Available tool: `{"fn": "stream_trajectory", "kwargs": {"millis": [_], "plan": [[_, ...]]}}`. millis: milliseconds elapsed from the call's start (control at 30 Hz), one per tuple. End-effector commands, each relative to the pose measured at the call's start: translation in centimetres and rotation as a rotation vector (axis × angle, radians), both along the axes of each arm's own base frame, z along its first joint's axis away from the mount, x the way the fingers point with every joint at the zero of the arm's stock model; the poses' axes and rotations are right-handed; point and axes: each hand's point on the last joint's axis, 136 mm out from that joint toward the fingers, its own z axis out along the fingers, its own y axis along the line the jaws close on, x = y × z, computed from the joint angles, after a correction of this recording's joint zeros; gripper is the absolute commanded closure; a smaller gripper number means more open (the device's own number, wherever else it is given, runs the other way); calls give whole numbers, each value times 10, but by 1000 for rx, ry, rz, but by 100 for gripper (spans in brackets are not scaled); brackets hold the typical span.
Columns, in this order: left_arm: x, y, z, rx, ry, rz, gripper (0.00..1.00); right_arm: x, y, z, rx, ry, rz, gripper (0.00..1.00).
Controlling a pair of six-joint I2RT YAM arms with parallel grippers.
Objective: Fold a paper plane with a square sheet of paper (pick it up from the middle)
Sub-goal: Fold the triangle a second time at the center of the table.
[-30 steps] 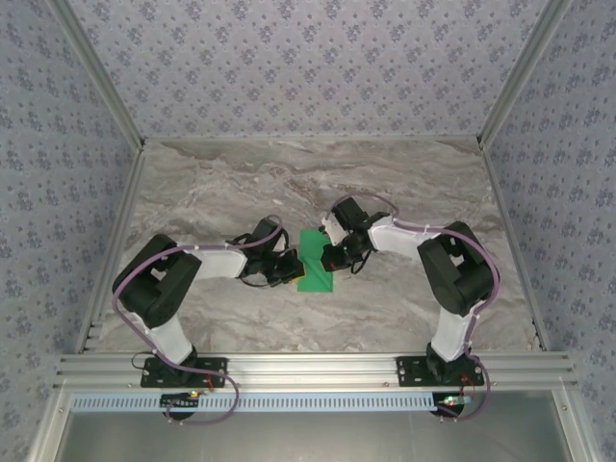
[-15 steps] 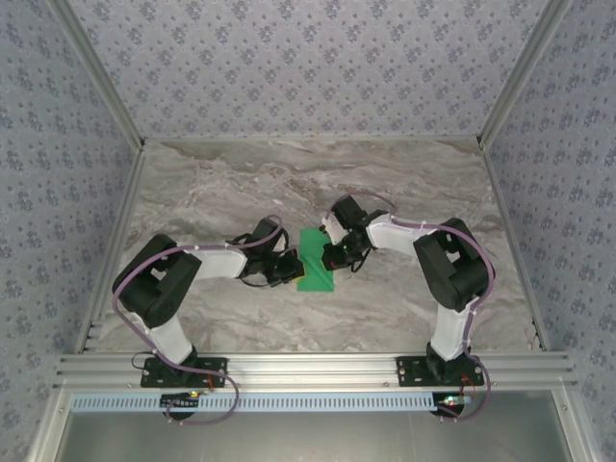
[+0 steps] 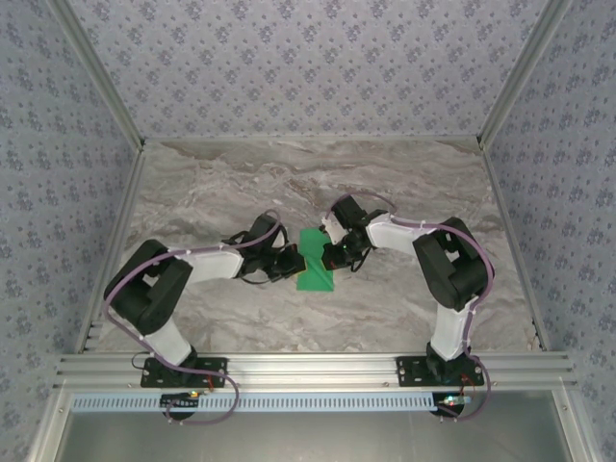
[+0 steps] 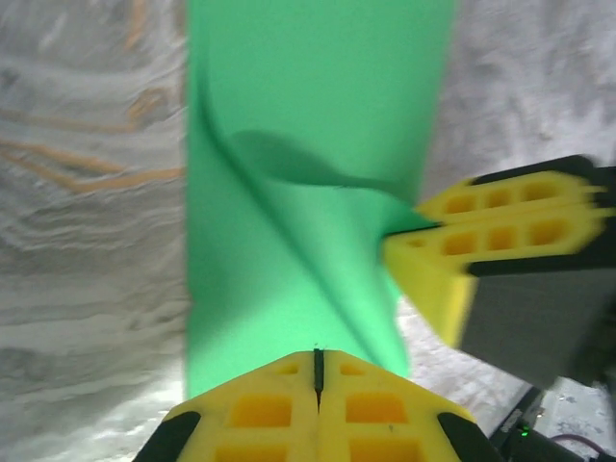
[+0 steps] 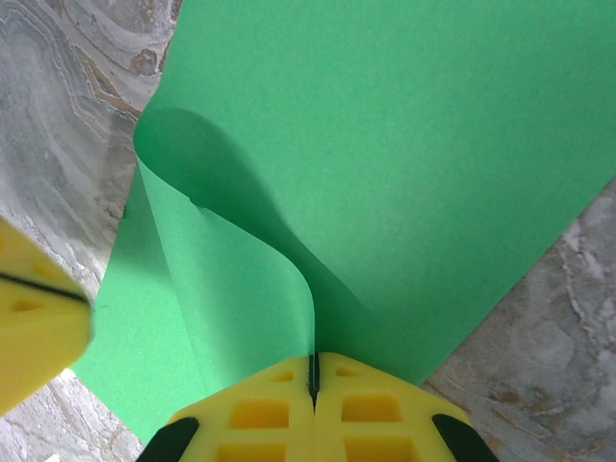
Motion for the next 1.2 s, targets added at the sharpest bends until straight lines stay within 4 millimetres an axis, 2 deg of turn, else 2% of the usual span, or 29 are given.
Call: {"fn": "stream_trajectory", "kwargs": {"millis": [0, 433, 967, 1167], "plan": [[18, -13, 34, -78, -99, 17, 97, 1, -5, -9, -30, 23, -7, 96], [33, -30, 18, -102, -51, 31, 99, 0, -4, -10, -22, 33, -11, 96], [30, -38, -2, -105, 8, 8, 100, 0, -4, -9, -10, 41, -12, 96], [27, -37, -10, -90, 27, 10, 100, -1, -2, -3, 4, 38, -1, 90]]}}
